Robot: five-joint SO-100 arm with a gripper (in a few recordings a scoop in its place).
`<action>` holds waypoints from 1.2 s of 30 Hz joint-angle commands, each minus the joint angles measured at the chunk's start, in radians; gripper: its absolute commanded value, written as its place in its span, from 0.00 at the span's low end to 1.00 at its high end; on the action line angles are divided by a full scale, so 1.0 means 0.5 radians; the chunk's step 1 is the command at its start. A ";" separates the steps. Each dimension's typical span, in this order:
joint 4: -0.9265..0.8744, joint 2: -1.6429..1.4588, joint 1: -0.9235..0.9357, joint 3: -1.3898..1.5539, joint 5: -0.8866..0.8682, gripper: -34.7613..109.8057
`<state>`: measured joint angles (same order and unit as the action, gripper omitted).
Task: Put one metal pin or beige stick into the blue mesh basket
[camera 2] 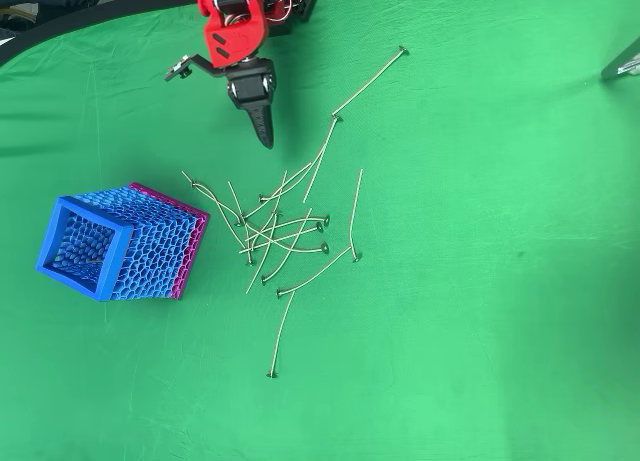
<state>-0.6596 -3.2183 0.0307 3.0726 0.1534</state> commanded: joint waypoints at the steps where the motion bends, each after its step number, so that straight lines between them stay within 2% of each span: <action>1: -0.092 -0.135 -0.006 0.021 -0.028 0.24; 14: -0.390 -0.215 -0.074 0.021 -0.086 0.25; 36: -0.405 -0.215 -0.077 0.021 -0.132 0.25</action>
<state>-0.8575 -3.3165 0.0000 3.0787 0.0890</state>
